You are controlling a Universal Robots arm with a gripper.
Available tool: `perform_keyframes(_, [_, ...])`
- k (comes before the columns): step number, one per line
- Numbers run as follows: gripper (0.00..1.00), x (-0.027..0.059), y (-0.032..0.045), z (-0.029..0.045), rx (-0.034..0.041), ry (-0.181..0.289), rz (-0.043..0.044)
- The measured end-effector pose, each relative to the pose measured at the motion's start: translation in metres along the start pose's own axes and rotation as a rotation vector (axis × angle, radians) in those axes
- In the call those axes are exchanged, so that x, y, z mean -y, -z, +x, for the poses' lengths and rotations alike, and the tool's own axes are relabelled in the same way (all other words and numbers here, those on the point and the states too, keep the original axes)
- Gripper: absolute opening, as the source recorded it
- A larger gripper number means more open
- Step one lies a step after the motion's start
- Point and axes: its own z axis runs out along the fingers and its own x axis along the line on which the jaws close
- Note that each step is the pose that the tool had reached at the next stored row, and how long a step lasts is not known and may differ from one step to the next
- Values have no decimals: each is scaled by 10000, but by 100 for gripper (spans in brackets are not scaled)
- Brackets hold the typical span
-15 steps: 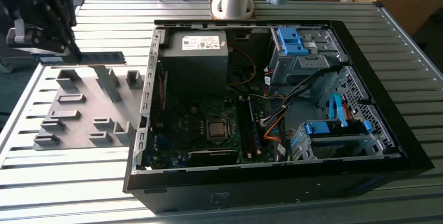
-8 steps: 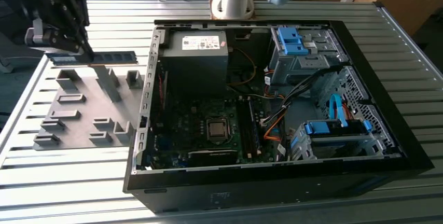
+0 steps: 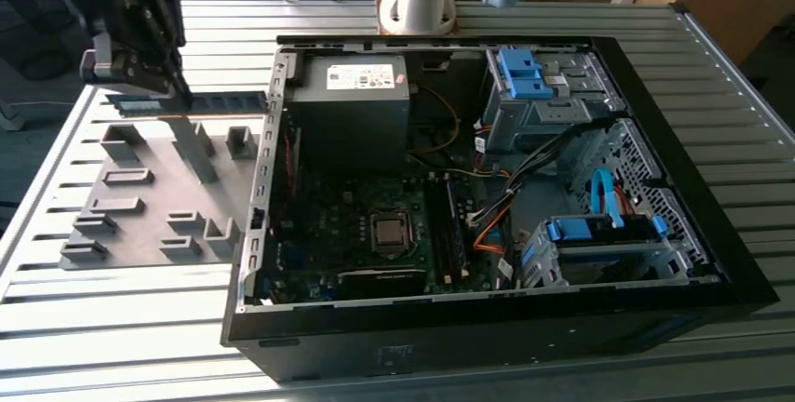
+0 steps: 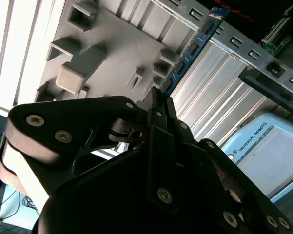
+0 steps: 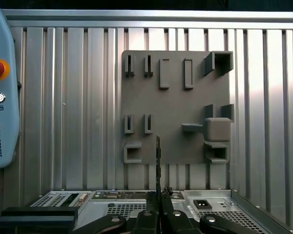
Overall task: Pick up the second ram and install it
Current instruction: 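Pick up the second ram and move it above second insertion slot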
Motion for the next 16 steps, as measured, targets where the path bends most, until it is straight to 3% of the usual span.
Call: perform_keyframes(16, [14, 383, 7, -7, 0, -1, 0])
